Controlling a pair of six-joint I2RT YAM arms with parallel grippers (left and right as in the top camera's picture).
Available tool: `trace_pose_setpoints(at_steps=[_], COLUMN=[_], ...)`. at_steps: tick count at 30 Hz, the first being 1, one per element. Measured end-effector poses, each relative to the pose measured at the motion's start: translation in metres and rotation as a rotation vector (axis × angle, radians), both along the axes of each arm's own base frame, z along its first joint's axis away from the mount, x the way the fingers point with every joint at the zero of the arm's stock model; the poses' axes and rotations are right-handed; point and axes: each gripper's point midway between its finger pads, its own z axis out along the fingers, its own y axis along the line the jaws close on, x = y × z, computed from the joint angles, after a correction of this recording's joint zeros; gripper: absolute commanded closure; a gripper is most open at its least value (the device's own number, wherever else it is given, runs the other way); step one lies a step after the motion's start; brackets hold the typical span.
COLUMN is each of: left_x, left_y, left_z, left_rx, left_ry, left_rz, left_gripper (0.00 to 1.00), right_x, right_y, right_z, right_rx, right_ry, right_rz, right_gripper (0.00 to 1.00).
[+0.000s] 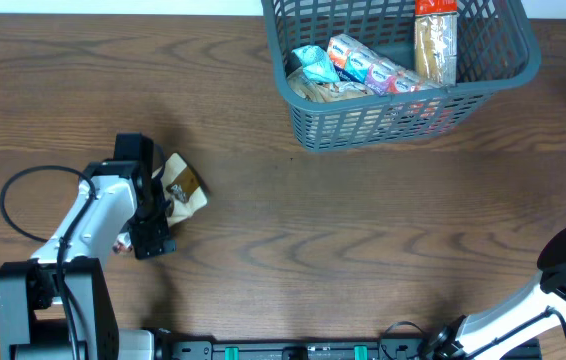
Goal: Pack container
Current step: 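Grasp the dried-mushroom bag with the left gripper and lift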
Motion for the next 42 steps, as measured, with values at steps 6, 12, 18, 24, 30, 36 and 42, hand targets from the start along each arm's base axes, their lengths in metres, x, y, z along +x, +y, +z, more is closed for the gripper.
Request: trace_pose_setpoints(at_steps=[6,12,18,24,30,36,42], left_x=[-0.008,-0.005,-0.004,-0.004,0.008,0.064,0.108], left_y=[0.002,0.006,0.01,0.011,0.0,-0.039,-0.091], left_z=[-0.006,-0.006,-0.004,-0.004,0.005,0.075,0.19], left_rx=[0.008,0.03,0.051,0.055,0.073,0.161,0.289], left_ry=[0.02,0.008,0.008,0.015,-0.01,-0.26,-0.591], left_rz=[0.007,-0.048,-0.159,-0.317,-0.6,-0.92,-1.168], left_gripper=[0.2,0.94,0.94,0.94,0.95,0.94,0.94], right_x=[0.0,0.0,0.0,0.0,0.0,0.0,0.0], right_y=[0.0,0.0,0.0,0.0,0.0,0.0,0.0], right_z=[0.0,0.0,0.0,0.0,0.0,0.0,0.0], right_rx=[0.0,0.0,0.0,0.0,0.0,0.001,0.0], right_ry=[0.0,0.0,0.0,0.0,0.0,0.0,0.0], right_rz=[0.0,0.0,0.0,0.0,0.0,0.0,0.0], right_gripper=[0.01,0.01,0.01,0.01,0.01,0.01,0.01])
